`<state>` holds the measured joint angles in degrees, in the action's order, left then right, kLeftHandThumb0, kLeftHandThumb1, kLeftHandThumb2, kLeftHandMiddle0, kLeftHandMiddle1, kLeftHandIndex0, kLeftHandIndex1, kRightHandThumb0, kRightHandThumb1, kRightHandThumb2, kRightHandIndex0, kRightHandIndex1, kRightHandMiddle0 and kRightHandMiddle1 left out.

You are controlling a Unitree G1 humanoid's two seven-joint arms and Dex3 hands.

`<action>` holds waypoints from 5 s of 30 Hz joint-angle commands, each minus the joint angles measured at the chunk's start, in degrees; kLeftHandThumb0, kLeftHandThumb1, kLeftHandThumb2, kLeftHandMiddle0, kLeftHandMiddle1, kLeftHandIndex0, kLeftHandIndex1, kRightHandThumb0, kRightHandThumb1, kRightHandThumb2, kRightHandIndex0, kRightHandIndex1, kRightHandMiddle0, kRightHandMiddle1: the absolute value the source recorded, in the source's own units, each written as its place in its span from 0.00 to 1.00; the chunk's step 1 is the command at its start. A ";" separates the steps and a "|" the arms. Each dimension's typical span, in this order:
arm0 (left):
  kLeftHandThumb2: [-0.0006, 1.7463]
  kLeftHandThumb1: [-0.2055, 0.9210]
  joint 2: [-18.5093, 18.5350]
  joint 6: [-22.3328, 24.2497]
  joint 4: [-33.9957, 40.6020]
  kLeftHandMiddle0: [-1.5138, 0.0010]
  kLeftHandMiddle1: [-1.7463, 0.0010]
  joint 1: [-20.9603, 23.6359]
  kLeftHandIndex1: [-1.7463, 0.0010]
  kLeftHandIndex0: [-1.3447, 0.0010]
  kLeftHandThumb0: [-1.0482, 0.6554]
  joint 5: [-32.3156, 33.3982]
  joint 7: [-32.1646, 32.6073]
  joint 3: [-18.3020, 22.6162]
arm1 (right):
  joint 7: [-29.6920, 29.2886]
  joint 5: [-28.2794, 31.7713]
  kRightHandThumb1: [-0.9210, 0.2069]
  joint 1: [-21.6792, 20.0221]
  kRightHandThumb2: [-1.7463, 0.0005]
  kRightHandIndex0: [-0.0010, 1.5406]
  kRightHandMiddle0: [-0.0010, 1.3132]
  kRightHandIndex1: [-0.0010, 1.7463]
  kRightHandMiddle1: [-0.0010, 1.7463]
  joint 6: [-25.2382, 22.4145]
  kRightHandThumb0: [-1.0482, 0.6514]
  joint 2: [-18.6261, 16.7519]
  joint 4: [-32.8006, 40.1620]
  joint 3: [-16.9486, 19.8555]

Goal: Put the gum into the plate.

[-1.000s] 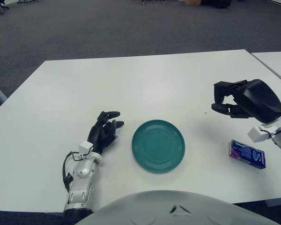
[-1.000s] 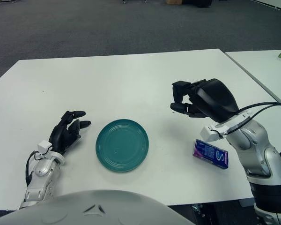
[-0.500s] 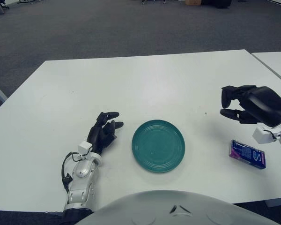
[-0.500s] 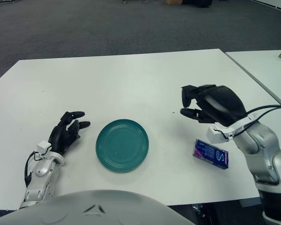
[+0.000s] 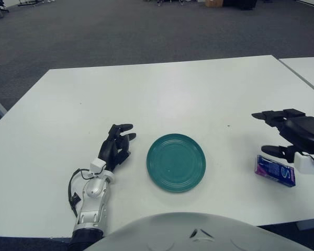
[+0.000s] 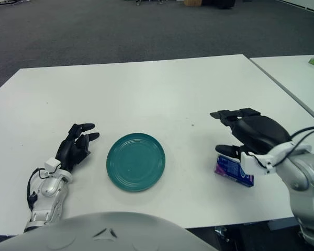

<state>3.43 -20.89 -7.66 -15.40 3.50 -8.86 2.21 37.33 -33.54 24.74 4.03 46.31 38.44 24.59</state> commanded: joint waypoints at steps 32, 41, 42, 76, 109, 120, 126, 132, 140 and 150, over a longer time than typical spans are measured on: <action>0.55 1.00 5.78 -10.42 -8.33 0.86 1.00 3.78 0.72 1.00 0.05 -0.76 -3.31 0.02 | -1.27 1.21 0.00 16.64 0.60 0.00 0.00 0.00 0.00 5.83 0.00 -10.06 1.09 7.25; 0.55 1.00 6.09 -10.18 -8.49 0.86 1.00 4.06 0.72 1.00 0.05 -0.34 -3.74 0.38 | -6.15 -4.57 0.00 15.15 0.59 0.00 0.00 0.00 0.00 5.83 0.00 -11.01 -5.39 1.05; 0.55 1.00 6.10 -10.17 -8.48 0.86 1.00 4.06 0.72 1.00 0.05 -0.32 -3.76 0.39 | -6.85 -5.00 0.00 14.97 0.59 0.00 0.00 0.00 0.00 5.87 0.00 -10.96 -6.13 0.47; 0.54 1.00 6.87 15.66 18.53 0.84 0.99 -2.65 0.90 1.00 0.08 5.98 -8.20 -0.37 | -23.55 -5.73 0.00 13.91 0.54 0.00 0.00 0.00 0.00 1.77 0.00 -10.89 -25.56 -10.83; 0.56 1.00 8.62 15.23 16.02 0.82 1.00 -1.22 0.79 1.00 0.08 7.59 -12.84 0.28 | -35.01 -8.78 0.00 13.30 0.65 0.28 0.15 0.68 0.92 -5.56 0.13 -10.06 -36.09 -15.71; 0.53 1.00 8.74 10.85 12.52 0.86 1.00 -0.51 0.84 1.00 0.06 8.31 -14.79 0.64 | -44.48 -10.61 0.24 9.84 0.49 0.34 0.29 0.84 1.00 -4.25 0.37 -8.25 -45.54 -20.86; 0.52 1.00 8.55 12.19 15.43 0.85 0.99 -1.67 0.81 1.00 0.08 9.27 -14.35 0.98 | -46.70 -9.84 0.24 8.89 0.49 0.33 0.28 0.87 1.00 -3.98 0.38 -8.23 -47.22 -21.85; 0.52 1.00 8.07 14.02 16.67 0.83 0.99 -2.02 0.76 1.00 0.10 10.29 -13.94 0.83 | -47.71 -9.51 0.23 7.72 0.50 0.30 0.28 0.84 1.00 -3.91 0.38 -7.84 -48.29 -22.63; 0.53 1.00 8.60 14.07 13.63 0.81 0.98 0.10 0.72 1.00 0.10 9.04 -13.68 1.14 | -38.72 -5.56 0.22 3.27 0.51 0.31 0.27 0.82 1.00 -7.18 0.39 -2.39 -35.65 -16.25; 0.52 1.00 7.49 16.18 15.96 0.76 0.98 -0.06 0.62 1.00 0.12 8.56 -11.77 0.52 | -26.37 -2.26 0.26 -6.26 0.47 0.41 0.30 0.99 1.00 -11.44 0.38 1.54 -15.76 -7.05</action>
<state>10.99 -5.36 8.03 -16.02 12.34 -21.72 2.29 8.90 -36.67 23.87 -7.06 45.57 16.96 15.04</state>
